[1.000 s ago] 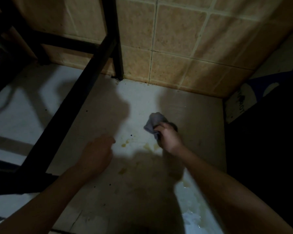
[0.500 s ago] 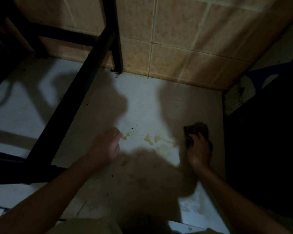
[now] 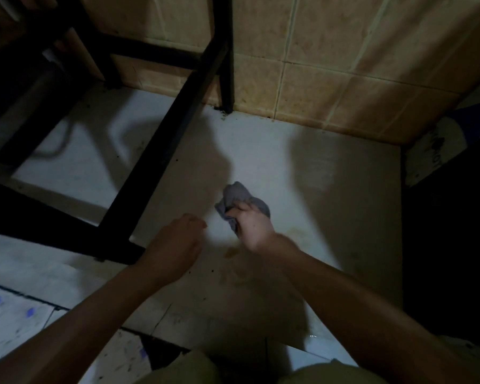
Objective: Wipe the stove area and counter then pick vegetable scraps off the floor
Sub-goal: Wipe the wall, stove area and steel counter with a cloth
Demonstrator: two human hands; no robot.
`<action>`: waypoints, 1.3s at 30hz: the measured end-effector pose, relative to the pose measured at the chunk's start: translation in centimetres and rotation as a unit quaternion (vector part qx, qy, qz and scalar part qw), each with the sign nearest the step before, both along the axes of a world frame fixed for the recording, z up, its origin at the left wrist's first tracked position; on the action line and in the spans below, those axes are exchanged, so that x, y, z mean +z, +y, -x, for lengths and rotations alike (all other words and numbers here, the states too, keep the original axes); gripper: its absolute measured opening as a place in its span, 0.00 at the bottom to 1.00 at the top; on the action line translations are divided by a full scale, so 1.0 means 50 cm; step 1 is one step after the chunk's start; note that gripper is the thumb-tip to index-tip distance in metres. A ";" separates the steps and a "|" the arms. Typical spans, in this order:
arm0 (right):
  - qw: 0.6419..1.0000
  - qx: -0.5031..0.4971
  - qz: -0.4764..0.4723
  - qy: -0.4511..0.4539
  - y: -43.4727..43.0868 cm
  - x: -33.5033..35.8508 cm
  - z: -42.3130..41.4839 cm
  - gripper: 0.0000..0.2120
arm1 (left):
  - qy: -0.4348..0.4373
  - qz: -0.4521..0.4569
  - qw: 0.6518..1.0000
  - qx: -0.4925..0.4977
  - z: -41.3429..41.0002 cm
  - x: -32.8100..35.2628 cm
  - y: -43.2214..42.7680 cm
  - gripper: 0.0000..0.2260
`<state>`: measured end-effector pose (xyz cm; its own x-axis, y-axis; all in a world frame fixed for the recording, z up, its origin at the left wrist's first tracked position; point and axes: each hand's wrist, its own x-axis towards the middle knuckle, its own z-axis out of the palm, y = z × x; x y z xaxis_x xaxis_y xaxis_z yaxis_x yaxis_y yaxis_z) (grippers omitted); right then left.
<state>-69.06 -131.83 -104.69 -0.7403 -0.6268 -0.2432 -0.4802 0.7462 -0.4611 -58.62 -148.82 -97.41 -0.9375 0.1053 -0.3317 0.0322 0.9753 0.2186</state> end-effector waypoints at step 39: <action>0.989 -0.091 -0.111 0.031 0.139 0.013 -0.165 0.20 | -0.010 0.011 0.997 -0.072 -0.086 -0.005 0.031 0.21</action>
